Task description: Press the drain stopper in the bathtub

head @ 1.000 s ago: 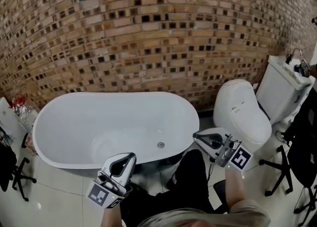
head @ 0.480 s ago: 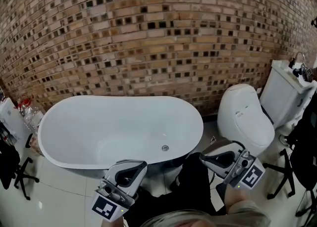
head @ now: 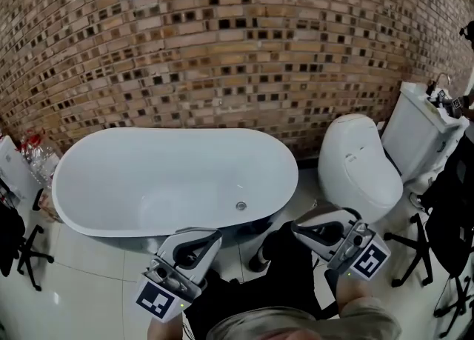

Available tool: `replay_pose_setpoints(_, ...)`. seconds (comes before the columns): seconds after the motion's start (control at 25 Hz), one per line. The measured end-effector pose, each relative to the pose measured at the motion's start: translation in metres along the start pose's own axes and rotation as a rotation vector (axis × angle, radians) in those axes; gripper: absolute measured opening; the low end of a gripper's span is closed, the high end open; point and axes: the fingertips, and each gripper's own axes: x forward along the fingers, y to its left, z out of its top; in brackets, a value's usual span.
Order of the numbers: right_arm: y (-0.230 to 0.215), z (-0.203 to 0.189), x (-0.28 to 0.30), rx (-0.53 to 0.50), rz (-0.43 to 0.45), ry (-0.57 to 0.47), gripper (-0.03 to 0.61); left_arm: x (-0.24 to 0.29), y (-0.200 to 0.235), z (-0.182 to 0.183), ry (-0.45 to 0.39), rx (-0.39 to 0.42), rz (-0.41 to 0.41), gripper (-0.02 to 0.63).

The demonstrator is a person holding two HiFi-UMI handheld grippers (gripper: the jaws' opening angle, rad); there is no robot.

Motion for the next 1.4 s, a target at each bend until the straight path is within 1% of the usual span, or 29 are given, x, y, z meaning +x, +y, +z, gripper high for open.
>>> replay_pose_setpoints(0.16,0.016,0.003,-0.006,0.002,-0.002,0.057,0.000,-0.006,-0.011,0.003,0.025,-0.039,0.017,0.000)
replay_pose_setpoints(0.32,0.029,0.008,-0.015,-0.013,-0.016,0.109,0.000,-0.009,-0.032,0.010,0.043,-0.056,0.029,0.000)
replay_pose_setpoints(0.48,0.040,0.018,-0.024,-0.061,-0.019,0.135,0.000,-0.012,-0.054,0.017,0.054,-0.040,0.022,0.000)
replay_pose_setpoints(0.64,0.039,0.022,-0.033,-0.069,-0.039,0.136,0.000,-0.012,-0.071,0.017,0.040,-0.025,0.001,0.000)
replay_pose_setpoints(0.72,0.035,0.020,-0.037,-0.065,-0.054,0.141,0.000,-0.010,-0.071,0.011,0.035,-0.036,-0.006,0.000)
replay_pose_setpoints(0.84,0.030,0.019,-0.039,-0.059,-0.065,0.141,0.000,-0.008,-0.068,0.004,0.053,-0.067,-0.007,0.000)
replay_pose_setpoints(0.96,0.030,0.022,-0.038,-0.075,-0.058,0.135,0.000,-0.004,-0.067,0.010,0.046,-0.066,-0.014,0.000)
replay_pose_setpoints(1.04,0.033,0.024,-0.037,-0.094,-0.056,0.133,0.000,-0.004,-0.070,0.016,0.027,-0.063,-0.026,0.000)
replay_pose_setpoints(1.2,0.037,0.023,-0.034,-0.105,-0.052,0.142,0.000,-0.010,-0.073,0.022,-0.008,-0.081,-0.039,0.000)
replay_pose_setpoints(1.4,0.035,0.021,-0.038,-0.107,-0.062,0.149,0.000,-0.009,-0.074,0.020,-0.005,-0.081,-0.035,0.000)
